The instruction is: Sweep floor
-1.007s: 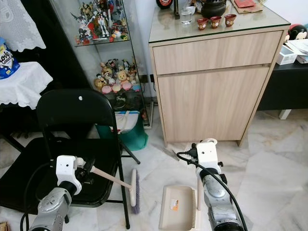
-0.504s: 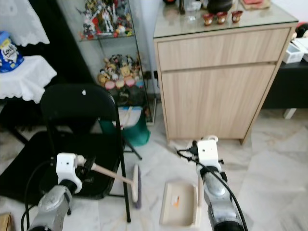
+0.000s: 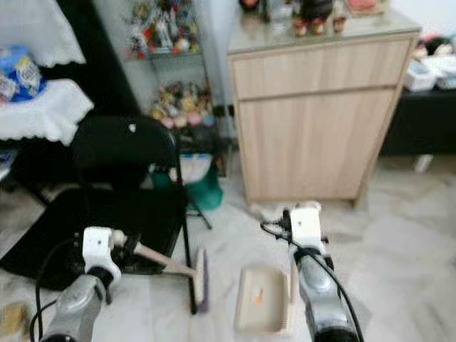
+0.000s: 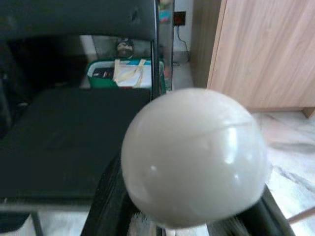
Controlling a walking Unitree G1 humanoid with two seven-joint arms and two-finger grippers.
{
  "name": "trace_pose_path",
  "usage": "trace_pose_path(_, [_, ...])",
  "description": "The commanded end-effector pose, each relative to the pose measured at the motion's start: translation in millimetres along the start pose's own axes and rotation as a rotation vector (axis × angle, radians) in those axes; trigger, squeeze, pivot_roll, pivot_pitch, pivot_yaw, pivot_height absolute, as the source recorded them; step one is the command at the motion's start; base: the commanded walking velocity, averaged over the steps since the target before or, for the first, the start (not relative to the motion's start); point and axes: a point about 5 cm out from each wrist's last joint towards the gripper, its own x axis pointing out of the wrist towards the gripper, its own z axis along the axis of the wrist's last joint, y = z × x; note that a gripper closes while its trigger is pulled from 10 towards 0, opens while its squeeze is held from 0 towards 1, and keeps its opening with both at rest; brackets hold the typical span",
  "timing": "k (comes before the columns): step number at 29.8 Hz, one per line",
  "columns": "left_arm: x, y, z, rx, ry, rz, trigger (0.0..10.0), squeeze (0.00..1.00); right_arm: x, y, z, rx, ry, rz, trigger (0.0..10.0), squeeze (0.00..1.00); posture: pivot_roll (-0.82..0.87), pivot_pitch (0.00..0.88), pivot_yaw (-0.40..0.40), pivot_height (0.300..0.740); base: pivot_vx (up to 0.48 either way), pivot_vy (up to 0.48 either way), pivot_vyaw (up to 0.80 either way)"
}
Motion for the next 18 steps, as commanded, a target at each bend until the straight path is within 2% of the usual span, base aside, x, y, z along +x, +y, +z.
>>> trace_pose_path(1, [1.3,14.9,11.1,0.034,-0.026,0.039,10.0,0.0,1.0,5.9,3.6,0.021,-0.018,0.008,10.0,0.0,-0.22,0.0,0.188,0.74,-0.255,0.0,0.0])
trace_pose_path(18, [1.3,16.2,12.5,0.042,-0.028,0.023,10.0,0.0,1.8,12.7,3.8,0.036,-0.023,0.019,10.0,0.0,-0.23,0.0,0.195,0.74,-0.261,0.0,0.0])
